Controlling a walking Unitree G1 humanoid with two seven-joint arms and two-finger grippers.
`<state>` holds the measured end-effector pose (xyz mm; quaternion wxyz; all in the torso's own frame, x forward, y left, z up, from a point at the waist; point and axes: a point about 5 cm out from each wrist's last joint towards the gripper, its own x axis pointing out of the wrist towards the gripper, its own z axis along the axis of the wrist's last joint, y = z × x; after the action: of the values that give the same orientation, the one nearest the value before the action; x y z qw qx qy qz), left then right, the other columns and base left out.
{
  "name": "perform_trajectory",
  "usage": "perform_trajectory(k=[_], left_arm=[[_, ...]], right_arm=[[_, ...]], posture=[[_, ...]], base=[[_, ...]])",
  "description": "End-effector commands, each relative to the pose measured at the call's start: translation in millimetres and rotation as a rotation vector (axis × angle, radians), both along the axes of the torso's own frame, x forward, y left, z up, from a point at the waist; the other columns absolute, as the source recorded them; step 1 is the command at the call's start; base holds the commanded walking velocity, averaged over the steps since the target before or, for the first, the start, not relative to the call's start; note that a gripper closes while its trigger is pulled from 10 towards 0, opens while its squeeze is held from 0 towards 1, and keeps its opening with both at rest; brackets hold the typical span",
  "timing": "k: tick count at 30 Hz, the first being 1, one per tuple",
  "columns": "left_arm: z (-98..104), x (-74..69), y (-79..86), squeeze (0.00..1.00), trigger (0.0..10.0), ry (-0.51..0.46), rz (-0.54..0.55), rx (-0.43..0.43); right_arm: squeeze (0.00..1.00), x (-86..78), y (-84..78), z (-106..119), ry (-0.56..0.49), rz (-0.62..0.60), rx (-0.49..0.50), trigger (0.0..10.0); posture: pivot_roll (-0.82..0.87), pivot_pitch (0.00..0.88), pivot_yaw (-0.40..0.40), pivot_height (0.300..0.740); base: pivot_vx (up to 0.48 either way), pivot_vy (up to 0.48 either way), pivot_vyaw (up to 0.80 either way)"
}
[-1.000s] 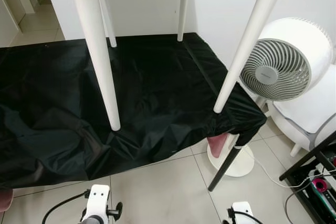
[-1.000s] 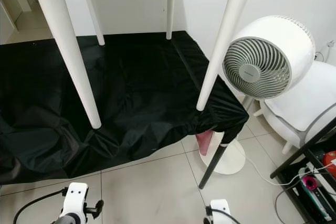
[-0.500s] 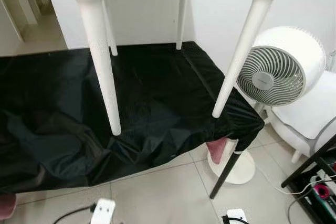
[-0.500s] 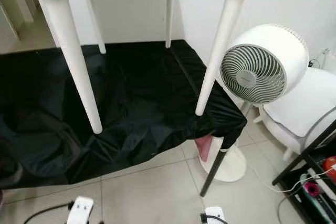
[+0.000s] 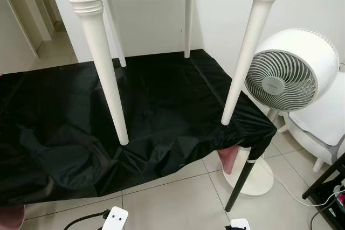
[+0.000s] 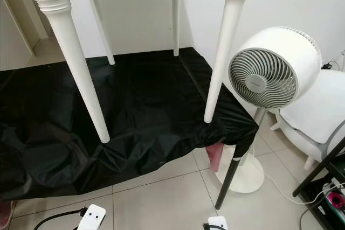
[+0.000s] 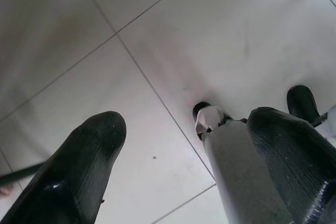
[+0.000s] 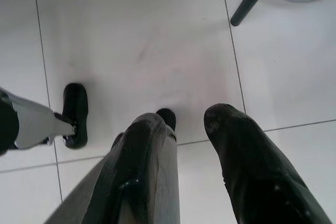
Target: Building children table
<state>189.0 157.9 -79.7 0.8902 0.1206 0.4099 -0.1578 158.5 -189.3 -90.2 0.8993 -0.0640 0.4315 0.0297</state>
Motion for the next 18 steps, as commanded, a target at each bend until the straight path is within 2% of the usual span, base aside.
perform_trajectory(k=[1,6,10,18], left_arm=[[-3,-6.1,2.6,0.0,10.0,0.018,-0.023,0.028],[-6,-11.5,5.6,0.0,10.0,0.033,0.01,0.037],[-8,-16.2,12.2,0.0,10.0,0.048,0.161,0.027],[-7,-13.2,11.1,0.0,10.0,0.043,0.18,0.018]], right_arm=[[0.0,-5.9,-1.7,-3,0.033,0.009,-0.011,10.0],[0.0,-7.2,-4.6,-3,0.039,0.002,-0.019,10.0],[0.0,-6.6,-7.6,-3,0.043,-0.002,-0.025,10.0],[0.0,-6.6,-4.7,-3,0.044,0.006,-0.021,10.0]], posture=[[-0.01,0.001,0.058,0.74],[-0.01,0.001,0.06,0.74],[0.01,0.009,0.055,0.74],[0.01,0.017,0.057,0.74]], base=[[0.0,0.0,0.0],[0.0,0.0,0.0],[0.0,0.0,0.0],[0.0,0.0,0.0]])
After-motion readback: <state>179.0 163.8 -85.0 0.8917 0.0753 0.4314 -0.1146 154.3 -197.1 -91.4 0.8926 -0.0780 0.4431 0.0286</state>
